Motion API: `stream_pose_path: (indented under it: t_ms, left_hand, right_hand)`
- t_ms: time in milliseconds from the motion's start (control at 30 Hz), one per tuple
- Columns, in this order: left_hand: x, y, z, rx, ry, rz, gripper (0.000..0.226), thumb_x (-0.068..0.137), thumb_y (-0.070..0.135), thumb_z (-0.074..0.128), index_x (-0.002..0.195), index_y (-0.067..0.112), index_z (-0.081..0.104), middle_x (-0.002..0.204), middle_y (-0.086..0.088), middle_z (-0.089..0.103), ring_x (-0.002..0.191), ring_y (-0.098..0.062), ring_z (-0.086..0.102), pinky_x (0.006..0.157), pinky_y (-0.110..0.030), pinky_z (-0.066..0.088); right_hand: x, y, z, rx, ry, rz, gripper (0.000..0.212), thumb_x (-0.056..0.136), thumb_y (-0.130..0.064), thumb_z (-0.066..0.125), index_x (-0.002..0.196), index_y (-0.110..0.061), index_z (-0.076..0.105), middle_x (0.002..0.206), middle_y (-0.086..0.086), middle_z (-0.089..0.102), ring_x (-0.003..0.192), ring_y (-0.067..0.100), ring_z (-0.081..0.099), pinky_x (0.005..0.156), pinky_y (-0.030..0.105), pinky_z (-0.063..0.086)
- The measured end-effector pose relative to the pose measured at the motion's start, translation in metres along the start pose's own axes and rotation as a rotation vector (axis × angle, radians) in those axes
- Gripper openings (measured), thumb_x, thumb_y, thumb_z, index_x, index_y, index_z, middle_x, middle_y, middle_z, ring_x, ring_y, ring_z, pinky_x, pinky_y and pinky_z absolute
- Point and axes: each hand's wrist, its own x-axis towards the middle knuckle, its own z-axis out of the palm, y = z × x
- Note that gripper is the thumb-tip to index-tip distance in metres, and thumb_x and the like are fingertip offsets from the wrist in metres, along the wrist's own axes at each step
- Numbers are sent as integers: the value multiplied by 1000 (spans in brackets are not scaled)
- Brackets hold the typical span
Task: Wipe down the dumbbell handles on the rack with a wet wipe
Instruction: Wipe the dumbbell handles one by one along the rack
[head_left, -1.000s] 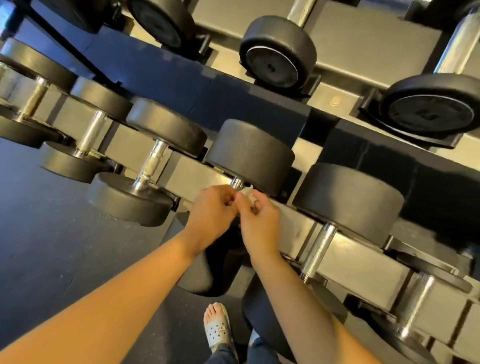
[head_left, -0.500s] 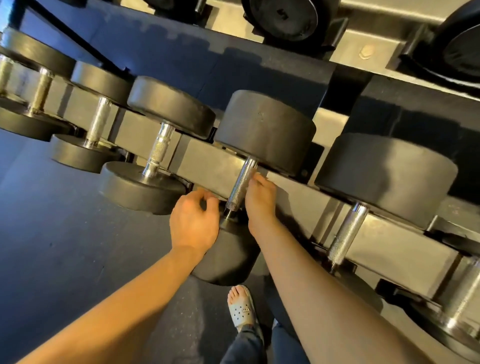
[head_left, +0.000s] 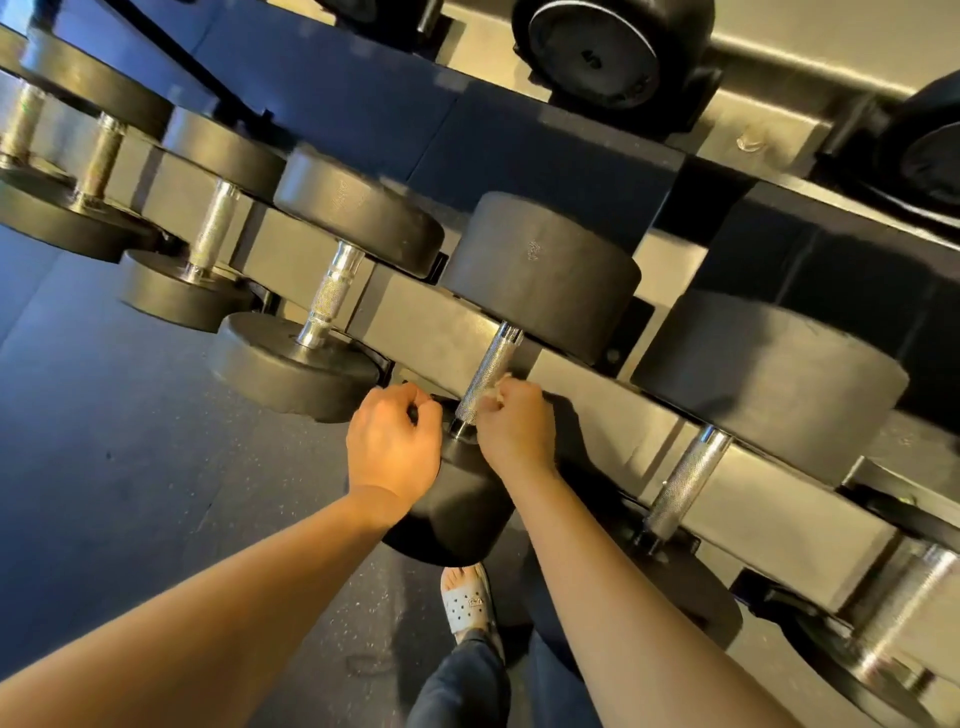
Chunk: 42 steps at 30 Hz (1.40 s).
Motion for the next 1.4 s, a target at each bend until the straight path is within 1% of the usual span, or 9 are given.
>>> stream_pose_path:
  t_ms: [200,300,400,600,733,867,1100,1300,1400]
  left_hand:
    - [0,1,-1,1,3,47,31,92,36,39,64,27,50,61,9,49,68,-14,50,59,-31,34]
    - [1,4,-4,16,-11,52,33,91,38,35,64,26,50,63,8,51,71,-14,50,61,-33,38]
    - [0,6,-8,8,-28,71,35,89,40,33,66,24,53,68,6,55,75,-15,49,64,-35,39]
    - [1,11,-13,-38,-53,51,41,86,45,29,71,22,60,70,6,57,74,-13,49,74,-40,47]
    - [1,7,-12,-126,-55,80,33,97,38,37,71,25,54,69,8,54,70,-14,51,74,-46,48]
    - [5,-8,-29,-378,-104,86,37,100,44,34,86,24,61,85,6,61,85,-16,56,80,-46,50]
    - [67,-87,-125,-145,60,341,22,99,29,49,106,22,68,102,5,61,96,-16,53,88,-40,43]
    - [134,-127,-134,-272,227,-192,33,104,30,46,128,13,62,124,-11,62,117,-34,54,97,-47,43]
    - [143,-128,-114,-439,183,-390,51,102,48,38,131,15,63,128,-12,64,120,-35,56,100,-51,47]
  right_hand:
    - [-7,20,8,-104,-144,62,20,99,-30,63,97,-15,76,86,-5,69,88,13,67,65,23,51]
    - [-4,15,13,-214,-120,130,24,95,-40,67,103,-20,75,100,-1,70,100,20,65,88,47,57]
    - [-2,-1,13,-276,-114,149,32,94,-34,70,118,-13,69,112,5,71,108,24,64,95,46,54]
    - [-9,-14,9,-405,-56,78,21,95,-28,68,111,-13,69,102,4,67,101,23,62,81,34,54]
    - [-13,-18,10,91,-60,137,19,94,-16,65,81,-8,77,75,5,71,74,19,66,66,34,53]
    - [-16,-32,23,188,90,124,25,90,-14,72,67,-5,75,63,4,67,63,18,62,65,29,50]
    - [-10,-89,83,144,123,-63,30,88,-18,76,68,3,66,59,10,56,58,12,50,58,25,40]
    - [24,-128,135,-109,23,-312,13,95,-25,69,95,-15,77,88,-6,71,79,5,61,64,10,39]
    - [42,-127,151,-90,-8,-257,7,92,-20,73,89,-15,76,78,-11,66,71,-6,59,64,6,38]
